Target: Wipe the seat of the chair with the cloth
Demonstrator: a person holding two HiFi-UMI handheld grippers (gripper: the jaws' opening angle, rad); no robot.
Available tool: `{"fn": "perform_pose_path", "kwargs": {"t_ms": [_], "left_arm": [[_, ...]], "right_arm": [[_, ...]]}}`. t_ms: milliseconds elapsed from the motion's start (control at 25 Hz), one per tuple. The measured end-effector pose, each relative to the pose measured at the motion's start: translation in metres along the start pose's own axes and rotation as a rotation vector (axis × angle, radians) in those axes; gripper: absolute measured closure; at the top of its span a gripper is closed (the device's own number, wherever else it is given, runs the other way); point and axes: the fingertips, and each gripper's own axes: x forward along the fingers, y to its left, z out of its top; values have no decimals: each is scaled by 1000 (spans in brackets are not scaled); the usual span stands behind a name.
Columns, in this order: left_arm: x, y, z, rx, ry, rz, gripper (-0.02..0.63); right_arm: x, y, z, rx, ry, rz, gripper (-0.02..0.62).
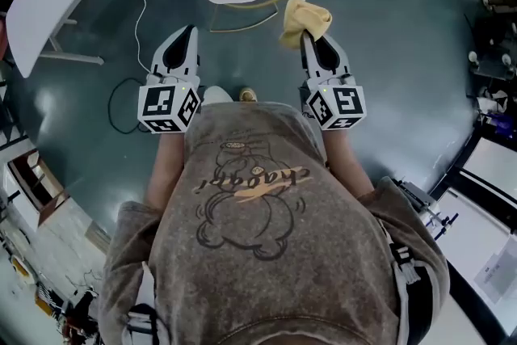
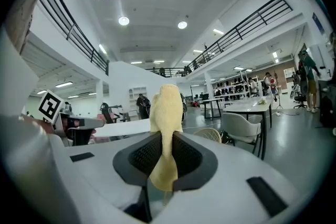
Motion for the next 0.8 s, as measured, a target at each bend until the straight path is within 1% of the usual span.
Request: {"fn": "perform_pose_path", "kwargs": {"t_ms": [280,520,680,800], "left_arm": [[17,3,0,-10,-10,25,597],[45,28,2,-33,-12,32,597],[82,38,5,-38,-4,6,597],[109,48,18,-26,2,-21,597]], "right_arm": [[19,-15,-5,4,13,30,525],[59,-16,-1,8,18,48,525],[89,-27,3,7,19,43,524],[115,-35,11,9,18,31,525]]}}
